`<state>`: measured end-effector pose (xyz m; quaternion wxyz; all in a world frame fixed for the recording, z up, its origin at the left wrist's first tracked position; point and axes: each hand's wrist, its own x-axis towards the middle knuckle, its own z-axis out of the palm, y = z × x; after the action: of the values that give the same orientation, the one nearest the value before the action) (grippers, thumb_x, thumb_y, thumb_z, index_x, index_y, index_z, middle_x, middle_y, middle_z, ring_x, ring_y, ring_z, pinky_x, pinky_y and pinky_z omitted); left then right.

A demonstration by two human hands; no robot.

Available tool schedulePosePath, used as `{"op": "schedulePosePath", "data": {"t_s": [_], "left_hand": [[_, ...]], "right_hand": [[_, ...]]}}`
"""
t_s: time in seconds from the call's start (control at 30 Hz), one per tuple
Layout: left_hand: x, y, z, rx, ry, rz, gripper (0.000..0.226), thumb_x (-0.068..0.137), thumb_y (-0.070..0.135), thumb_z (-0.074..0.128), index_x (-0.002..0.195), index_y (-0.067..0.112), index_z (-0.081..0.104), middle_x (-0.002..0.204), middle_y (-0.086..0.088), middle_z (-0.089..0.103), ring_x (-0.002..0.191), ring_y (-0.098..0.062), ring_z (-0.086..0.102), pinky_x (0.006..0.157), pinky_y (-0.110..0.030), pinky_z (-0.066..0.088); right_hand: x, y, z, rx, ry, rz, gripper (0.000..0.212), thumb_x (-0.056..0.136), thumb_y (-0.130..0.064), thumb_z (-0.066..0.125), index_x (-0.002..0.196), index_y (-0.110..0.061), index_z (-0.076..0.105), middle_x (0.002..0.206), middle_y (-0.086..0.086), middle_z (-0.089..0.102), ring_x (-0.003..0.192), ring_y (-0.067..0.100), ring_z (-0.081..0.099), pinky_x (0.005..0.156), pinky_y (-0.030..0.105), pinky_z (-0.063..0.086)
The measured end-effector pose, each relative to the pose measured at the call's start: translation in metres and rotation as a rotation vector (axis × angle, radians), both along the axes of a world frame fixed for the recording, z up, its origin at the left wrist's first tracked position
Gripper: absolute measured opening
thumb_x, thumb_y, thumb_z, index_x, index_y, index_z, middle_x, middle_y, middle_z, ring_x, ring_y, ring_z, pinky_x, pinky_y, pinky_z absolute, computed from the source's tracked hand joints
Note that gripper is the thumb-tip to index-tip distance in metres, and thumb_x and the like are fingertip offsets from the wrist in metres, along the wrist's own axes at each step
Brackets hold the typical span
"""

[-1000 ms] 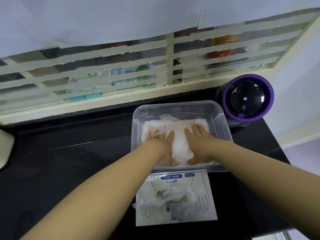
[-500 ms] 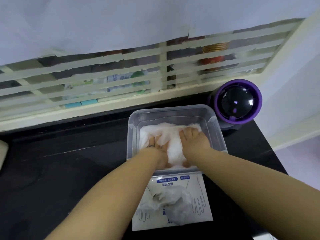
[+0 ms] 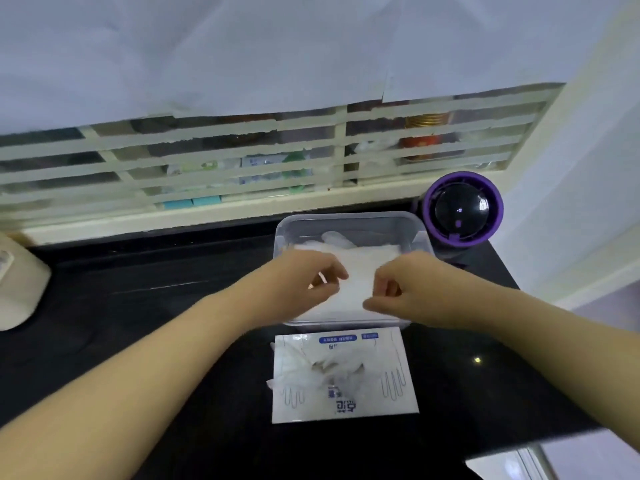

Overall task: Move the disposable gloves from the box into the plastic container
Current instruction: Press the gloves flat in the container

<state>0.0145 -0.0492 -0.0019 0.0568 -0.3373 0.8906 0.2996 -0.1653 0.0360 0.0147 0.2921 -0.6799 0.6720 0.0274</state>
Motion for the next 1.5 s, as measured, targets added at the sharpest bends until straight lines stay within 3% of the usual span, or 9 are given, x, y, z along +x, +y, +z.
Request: {"op": "schedulePosePath", "data": {"t_s": [0.17,0.27,0.37,0.57,0.77,0.87,1.0,1.2,1.5], "left_hand": [[0.028,0.042,-0.015,0.067,-0.116,-0.114,0.023,0.097,0.029,0.055,0.120,0.030,0.061,0.109,0.016,0.063,0.093,0.002,0.058,0.087,-0.017,0.049],[0.026,0.056,-0.035,0.026,-0.177,-0.151,0.035,0.097,0.033,0.055,0.131,0.029,0.052,0.124,0.013,0.057,0.108,-0.006,0.056,0.093,-0.028,0.048],[0.022,0.064,-0.054,-0.033,-0.229,-0.130,0.023,0.098,0.032,0.049,0.114,0.019,0.060,0.112,0.003,0.061,0.098,-0.018,0.059,0.084,-0.038,0.051],[0.027,0.057,-0.062,0.015,0.019,0.122,0.026,0.101,0.027,0.044,0.091,0.016,0.065,0.082,0.003,0.066,0.074,-0.017,0.061,0.069,-0.032,0.050],[0.031,0.058,-0.051,0.031,0.180,0.172,0.022,0.102,0.026,0.041,0.092,0.019,0.059,0.086,0.004,0.069,0.077,-0.013,0.064,0.074,-0.036,0.052],[0.030,0.058,-0.041,0.020,0.336,0.212,0.022,0.102,0.021,0.041,0.085,0.027,0.053,0.084,0.010,0.067,0.073,0.000,0.062,0.065,-0.023,0.050],[0.028,0.056,-0.027,0.042,0.527,0.280,0.025,0.101,0.015,0.041,0.084,0.022,0.057,0.080,0.016,0.066,0.065,-0.011,0.059,0.061,-0.027,0.050],[0.026,0.045,-0.006,0.303,0.663,0.434,0.026,0.102,0.010,0.036,0.090,0.007,0.059,0.091,0.003,0.069,0.086,-0.010,0.067,0.078,-0.023,0.056],[0.026,0.046,-0.009,0.546,0.703,0.501,0.027,0.104,0.014,0.035,0.086,0.011,0.054,0.095,-0.003,0.072,0.089,-0.019,0.069,0.085,-0.040,0.055]], "right_hand": [[0.020,0.031,-0.035,0.205,0.088,0.016,0.055,0.086,-0.060,0.057,0.114,-0.013,0.063,0.107,0.000,0.066,0.094,0.016,0.062,0.086,0.035,0.053],[0.030,0.033,-0.055,0.120,0.042,-0.024,0.033,0.088,-0.042,0.061,0.109,-0.017,0.064,0.105,0.001,0.066,0.088,0.015,0.060,0.079,0.031,0.052],[0.031,0.036,-0.067,0.045,-0.001,-0.087,0.024,0.089,-0.023,0.056,0.112,-0.022,0.064,0.109,-0.001,0.065,0.088,0.013,0.058,0.077,0.027,0.050],[0.029,0.047,-0.077,0.043,-0.087,-0.088,0.029,0.087,-0.026,0.058,0.116,-0.025,0.058,0.110,-0.007,0.061,0.096,0.013,0.057,0.081,0.028,0.048],[0.035,0.047,-0.084,0.011,-0.086,-0.100,0.015,0.088,-0.033,0.059,0.101,-0.025,0.059,0.098,-0.006,0.064,0.087,0.015,0.060,0.073,0.028,0.047],[0.035,0.046,-0.088,0.006,-0.087,-0.113,0.020,0.088,-0.039,0.059,0.098,-0.021,0.060,0.099,-0.006,0.067,0.086,0.014,0.060,0.075,0.029,0.051],[0.037,0.046,-0.084,0.041,-0.117,-0.130,0.031,0.085,-0.038,0.062,0.112,-0.022,0.060,0.107,-0.005,0.066,0.089,0.015,0.061,0.078,0.029,0.051],[0.032,0.047,-0.075,0.095,-0.280,-0.178,0.049,0.087,-0.046,0.061,0.132,-0.032,0.049,0.126,-0.010,0.060,0.109,0.012,0.059,0.093,0.030,0.049],[0.027,0.054,-0.045,-0.314,-0.123,-0.205,0.053,0.081,-0.053,0.065,0.128,-0.034,0.049,0.115,-0.020,0.058,0.097,0.002,0.057,0.087,0.025,0.051]]}}
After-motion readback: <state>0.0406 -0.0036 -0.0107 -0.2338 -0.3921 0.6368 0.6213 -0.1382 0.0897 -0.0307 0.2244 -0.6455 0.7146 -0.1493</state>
